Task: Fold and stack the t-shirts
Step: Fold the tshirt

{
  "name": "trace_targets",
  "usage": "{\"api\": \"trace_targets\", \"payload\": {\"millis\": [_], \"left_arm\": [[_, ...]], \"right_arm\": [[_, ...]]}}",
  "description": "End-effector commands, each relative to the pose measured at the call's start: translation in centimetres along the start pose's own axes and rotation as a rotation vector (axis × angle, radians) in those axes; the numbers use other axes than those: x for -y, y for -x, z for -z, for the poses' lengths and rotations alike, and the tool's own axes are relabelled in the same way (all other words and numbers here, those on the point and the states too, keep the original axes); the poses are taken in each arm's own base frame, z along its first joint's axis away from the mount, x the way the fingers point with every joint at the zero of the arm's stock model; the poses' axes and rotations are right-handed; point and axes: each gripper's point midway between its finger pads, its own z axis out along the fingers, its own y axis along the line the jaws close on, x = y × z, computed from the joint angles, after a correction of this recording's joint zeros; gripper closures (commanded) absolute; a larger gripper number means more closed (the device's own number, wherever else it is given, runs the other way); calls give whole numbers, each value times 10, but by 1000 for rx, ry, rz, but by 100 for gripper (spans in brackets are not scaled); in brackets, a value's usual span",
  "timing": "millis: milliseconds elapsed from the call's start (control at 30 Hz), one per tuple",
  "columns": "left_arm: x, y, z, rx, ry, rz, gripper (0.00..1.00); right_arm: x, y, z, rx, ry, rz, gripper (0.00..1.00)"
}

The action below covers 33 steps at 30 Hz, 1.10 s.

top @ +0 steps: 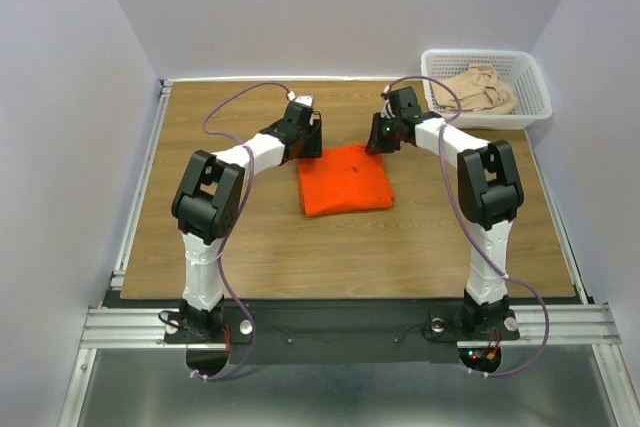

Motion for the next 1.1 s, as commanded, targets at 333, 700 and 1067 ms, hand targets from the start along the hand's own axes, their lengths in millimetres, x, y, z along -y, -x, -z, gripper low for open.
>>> {"api": "trace_targets", "payload": {"millis": [333, 700, 1067], "left_arm": [[25, 59, 65, 239, -250, 134, 37], [10, 15, -1, 91, -235, 172, 59], [6, 48, 24, 181, -236, 147, 40]], "right_arm": [[-76, 68, 33, 219, 380, -38, 62], [-2, 51, -18, 198, 410, -167, 67], [-2, 77, 36, 315, 475, -92, 67]]}}
